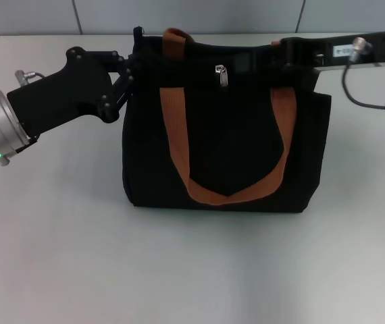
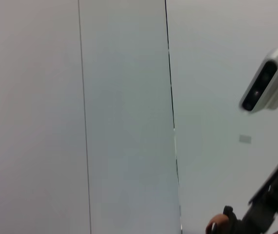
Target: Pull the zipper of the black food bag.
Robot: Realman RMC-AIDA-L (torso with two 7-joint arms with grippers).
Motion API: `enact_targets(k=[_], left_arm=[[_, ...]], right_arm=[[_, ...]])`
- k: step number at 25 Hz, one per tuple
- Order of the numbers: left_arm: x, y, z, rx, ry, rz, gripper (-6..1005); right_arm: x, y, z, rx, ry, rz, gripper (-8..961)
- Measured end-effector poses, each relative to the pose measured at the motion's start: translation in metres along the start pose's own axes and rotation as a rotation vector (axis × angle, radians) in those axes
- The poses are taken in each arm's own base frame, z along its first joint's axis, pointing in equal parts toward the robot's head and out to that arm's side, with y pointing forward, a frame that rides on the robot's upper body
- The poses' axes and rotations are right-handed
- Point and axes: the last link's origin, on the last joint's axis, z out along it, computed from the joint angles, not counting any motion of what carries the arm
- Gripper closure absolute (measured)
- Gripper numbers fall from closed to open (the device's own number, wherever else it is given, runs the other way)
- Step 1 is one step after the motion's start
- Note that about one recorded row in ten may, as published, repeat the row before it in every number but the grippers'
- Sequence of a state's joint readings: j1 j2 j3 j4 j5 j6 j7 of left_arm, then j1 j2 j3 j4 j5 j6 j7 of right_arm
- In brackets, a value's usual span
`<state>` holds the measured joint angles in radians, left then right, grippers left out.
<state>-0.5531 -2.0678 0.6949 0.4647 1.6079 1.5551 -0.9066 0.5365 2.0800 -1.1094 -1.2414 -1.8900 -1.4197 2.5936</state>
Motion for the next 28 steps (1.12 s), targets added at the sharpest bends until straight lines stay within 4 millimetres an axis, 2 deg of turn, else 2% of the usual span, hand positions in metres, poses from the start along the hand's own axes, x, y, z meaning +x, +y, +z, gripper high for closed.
enact_targets(k=[2, 7, 11, 28], left_arm=[[0.002, 0.0, 0.0, -0.002, 0.01, 0.001, 974], [0.005, -0.002, 0.0, -0.003, 0.018, -0.004, 974], [0.007, -0.003, 0.002, -0.003, 0.026, -0.008, 974], [0.008, 0.002, 0.0, -0.019, 0.042, -0.011, 974]], right_arm=[[-0.003, -0.004, 0.007, 0.02, 0.033, 0.007, 899], [-0.013, -0.008, 0.017, 0.066, 0.099, 0.006, 760], [-0.017, -0.005, 0.026, 0.073, 0.127, 0.005, 761], [-0.017, 0.0, 0.048, 0.044, 0.157, 0.039, 764]])
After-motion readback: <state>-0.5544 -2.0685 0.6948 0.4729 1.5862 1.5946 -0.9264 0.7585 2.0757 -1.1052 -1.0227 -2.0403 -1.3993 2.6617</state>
